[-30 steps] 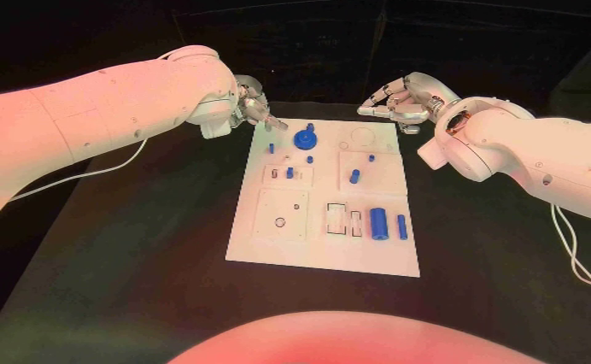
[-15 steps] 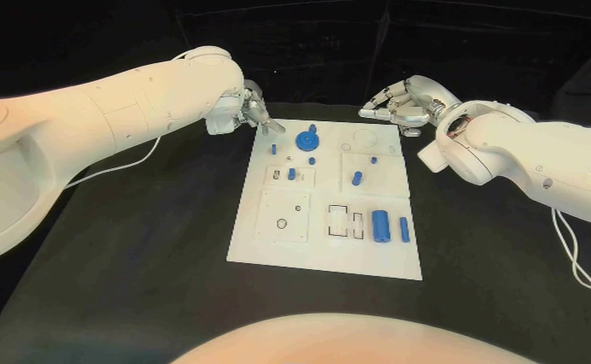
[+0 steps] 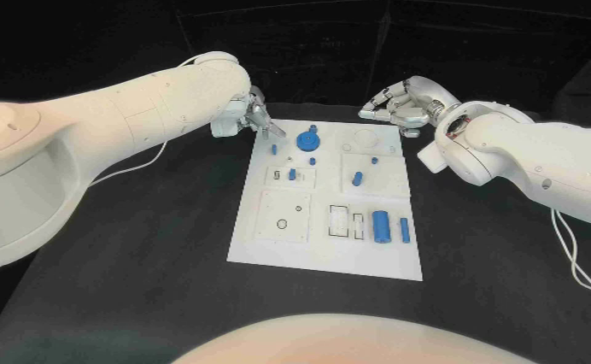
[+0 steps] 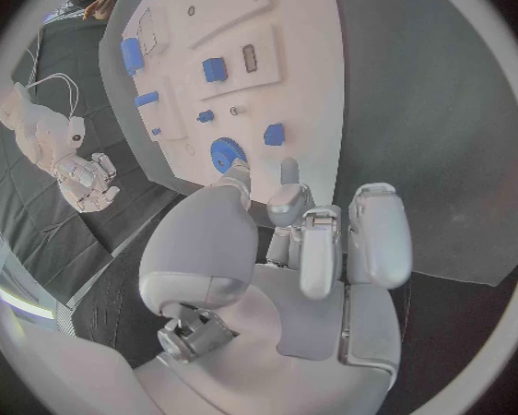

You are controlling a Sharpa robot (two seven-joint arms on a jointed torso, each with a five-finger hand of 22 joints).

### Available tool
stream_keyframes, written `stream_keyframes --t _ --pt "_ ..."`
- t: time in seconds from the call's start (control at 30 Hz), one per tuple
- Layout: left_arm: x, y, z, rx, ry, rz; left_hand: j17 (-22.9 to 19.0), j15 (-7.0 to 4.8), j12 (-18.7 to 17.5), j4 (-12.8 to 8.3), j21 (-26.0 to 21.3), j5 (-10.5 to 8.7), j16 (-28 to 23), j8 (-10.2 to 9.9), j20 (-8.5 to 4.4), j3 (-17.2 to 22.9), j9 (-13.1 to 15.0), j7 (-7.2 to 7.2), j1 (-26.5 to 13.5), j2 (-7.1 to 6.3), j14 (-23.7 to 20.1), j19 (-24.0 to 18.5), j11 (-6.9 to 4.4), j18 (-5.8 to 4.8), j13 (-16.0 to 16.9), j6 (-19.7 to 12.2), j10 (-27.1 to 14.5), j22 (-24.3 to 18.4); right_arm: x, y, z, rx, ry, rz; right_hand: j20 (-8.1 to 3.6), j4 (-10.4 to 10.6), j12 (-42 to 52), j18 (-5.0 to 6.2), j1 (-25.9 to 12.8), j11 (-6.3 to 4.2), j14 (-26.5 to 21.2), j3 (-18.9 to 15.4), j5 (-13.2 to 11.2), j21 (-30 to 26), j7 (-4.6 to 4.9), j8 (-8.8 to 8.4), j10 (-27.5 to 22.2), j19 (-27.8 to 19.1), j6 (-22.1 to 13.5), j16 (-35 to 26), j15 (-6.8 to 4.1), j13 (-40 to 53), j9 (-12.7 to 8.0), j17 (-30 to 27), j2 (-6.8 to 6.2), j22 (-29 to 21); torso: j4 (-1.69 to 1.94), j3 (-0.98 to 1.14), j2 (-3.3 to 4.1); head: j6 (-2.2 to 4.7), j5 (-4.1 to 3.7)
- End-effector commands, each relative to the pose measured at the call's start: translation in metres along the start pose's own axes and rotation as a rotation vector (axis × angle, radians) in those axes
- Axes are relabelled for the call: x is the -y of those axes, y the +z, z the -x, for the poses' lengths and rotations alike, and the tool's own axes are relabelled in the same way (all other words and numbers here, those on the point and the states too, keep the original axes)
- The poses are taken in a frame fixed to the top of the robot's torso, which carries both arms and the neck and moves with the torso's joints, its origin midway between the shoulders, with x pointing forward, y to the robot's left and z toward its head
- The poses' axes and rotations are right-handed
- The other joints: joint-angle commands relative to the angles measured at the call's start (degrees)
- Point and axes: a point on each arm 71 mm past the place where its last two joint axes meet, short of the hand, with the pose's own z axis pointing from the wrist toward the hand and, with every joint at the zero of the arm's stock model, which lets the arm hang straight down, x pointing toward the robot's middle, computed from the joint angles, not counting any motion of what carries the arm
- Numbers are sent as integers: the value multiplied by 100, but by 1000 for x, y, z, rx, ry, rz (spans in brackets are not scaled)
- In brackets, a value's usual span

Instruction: Assemble the parts on the task board

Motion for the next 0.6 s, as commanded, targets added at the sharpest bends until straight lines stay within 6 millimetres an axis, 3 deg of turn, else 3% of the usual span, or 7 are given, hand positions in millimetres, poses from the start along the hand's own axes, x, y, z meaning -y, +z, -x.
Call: stream_keyframes --t 0.03,0.23,0.6 --pt "0 1 -1 -18 21 5 1509 4 17 -5 16 3 18 -25 0 -57 -14 -18 22 87 605 51 -1 5 0 46 39 5 -2 0 0 -2 3 12 11 5 33 33 63 -2 325 -41 76 -21 5 28 -47 -12 -48 -39 35 -12 7 128 15 -6 7 6 -8 -18 -5" --pt "-3 4 -5 -36 24 13 1509 3 15 -62 28 6 18 -41 -1 -77 -48 -20 185 180 605 56 -3 0 -3 76 37 27 -2 1 0 -3 3 12 10 7 36 33 95 -2 326 -62 150 -20 6 34 -50 -10 -51 -40 35 -22 8 129 27 -3 4 -5 -5 -27 -18" --pt "-3 9 -13 -42 17 0 1509 3 26 -90 34 6 18 -38 0 -93 -61 -24 256 224 605 59 -5 -2 11 109 44 39 -2 2 -1 -5 3 13 10 7 42 32 118 -2 326 -73 197 -20 6 38 -49 -9 -52 -40 35 -23 9 132 37 -2 8 -1 -15 -42 -16"
